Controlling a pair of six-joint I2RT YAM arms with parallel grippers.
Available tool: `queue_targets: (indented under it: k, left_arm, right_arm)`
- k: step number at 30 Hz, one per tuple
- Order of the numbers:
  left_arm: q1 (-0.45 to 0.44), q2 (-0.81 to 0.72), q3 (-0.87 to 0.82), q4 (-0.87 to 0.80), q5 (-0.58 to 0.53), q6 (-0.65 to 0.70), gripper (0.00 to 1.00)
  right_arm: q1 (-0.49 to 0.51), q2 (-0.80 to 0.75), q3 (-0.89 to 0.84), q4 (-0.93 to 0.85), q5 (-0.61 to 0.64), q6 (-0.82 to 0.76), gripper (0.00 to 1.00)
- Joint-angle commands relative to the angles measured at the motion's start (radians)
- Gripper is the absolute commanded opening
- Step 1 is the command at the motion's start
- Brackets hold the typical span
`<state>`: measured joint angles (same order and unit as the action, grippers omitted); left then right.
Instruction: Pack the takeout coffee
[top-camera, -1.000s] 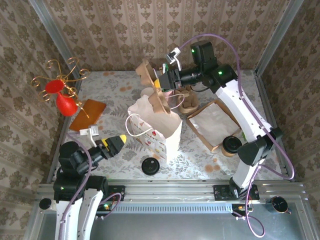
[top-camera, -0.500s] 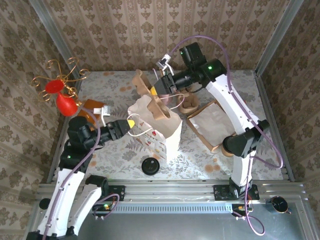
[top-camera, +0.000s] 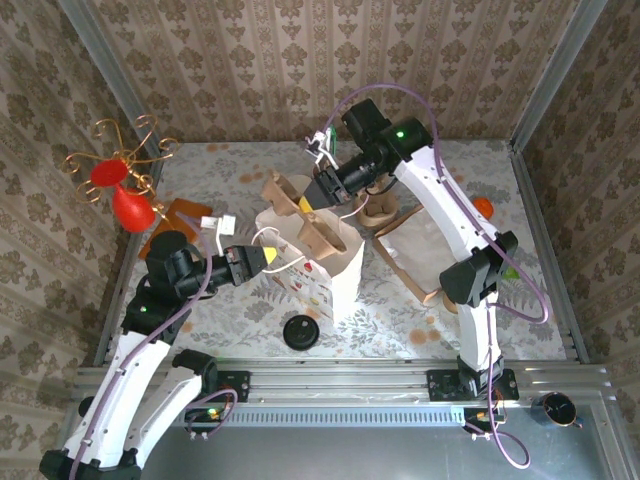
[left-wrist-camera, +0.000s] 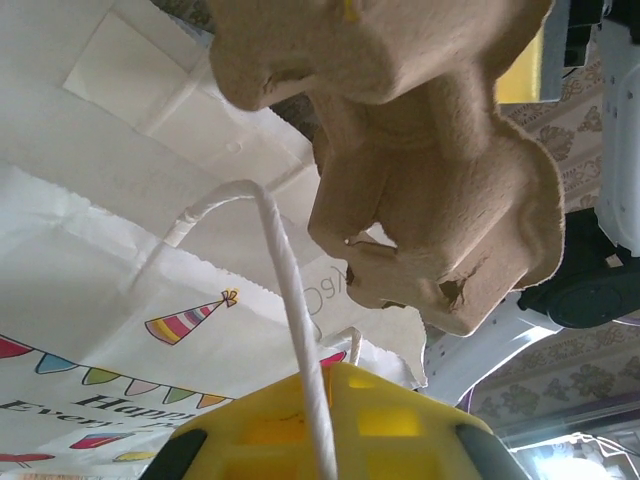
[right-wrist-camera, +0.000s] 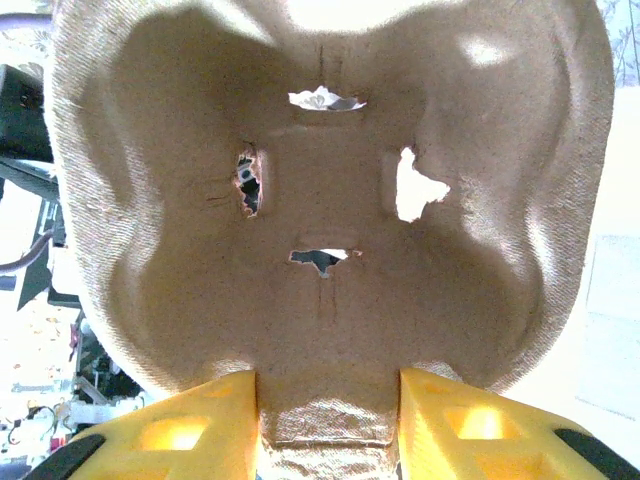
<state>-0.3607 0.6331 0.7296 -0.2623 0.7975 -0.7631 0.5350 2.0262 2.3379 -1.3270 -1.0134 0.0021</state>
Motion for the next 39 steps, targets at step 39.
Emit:
queue_targets:
  k: [39]
  left_arm:
    - [0.059,-0.009,0.041,-0.036,0.030,0.065,0.01]
  right_arm:
    - [0.021,-0.039,-0.153,-0.084,0.250,0.037,0.37]
